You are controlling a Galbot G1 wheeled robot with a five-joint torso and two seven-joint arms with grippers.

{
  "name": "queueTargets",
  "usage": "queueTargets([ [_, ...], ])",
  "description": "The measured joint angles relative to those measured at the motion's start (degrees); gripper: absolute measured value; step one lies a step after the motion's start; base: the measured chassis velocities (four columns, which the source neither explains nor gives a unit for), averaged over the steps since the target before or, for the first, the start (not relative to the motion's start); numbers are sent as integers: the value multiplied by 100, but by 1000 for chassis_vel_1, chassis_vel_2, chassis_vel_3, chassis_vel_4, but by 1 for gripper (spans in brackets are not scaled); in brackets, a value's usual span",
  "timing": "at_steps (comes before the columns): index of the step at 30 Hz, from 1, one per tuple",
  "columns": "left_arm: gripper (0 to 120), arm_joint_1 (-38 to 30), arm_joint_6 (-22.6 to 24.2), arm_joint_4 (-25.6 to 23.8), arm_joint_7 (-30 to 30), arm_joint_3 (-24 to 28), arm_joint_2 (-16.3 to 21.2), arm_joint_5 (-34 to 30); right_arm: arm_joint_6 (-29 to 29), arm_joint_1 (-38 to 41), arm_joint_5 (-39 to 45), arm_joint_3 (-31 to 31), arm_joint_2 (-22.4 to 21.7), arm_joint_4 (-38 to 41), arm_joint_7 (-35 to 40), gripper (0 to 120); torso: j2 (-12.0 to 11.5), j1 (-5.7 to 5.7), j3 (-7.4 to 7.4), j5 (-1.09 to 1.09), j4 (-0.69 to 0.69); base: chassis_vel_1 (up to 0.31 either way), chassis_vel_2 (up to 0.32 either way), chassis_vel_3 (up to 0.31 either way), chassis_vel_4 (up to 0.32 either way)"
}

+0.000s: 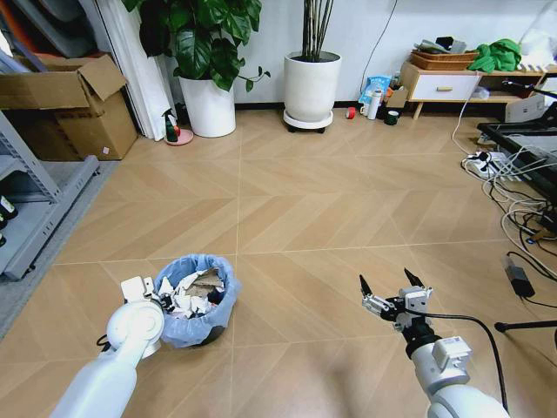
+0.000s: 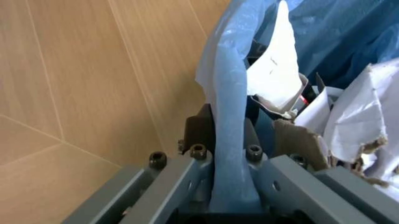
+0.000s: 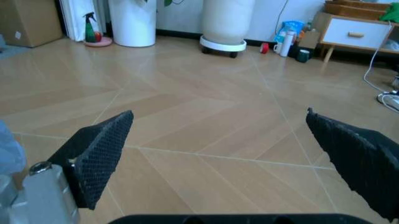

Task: Pick up the trash bin and place the garbage on the floor into it.

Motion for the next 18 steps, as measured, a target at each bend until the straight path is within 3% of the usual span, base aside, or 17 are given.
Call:
queueTargets([
  [10, 0, -15, -36, 160, 258, -12, -26, 134, -17, -51, 107, 7, -24, 10, 27, 100, 1, -1, -1, 2, 0, 0, 0, 0, 0],
  [18, 29, -29, -168, 183, 172, 40, -36, 132, -26, -50, 134, 35, -46, 44, 31, 100, 1, -1, -1, 2, 0, 0, 0, 0, 0],
])
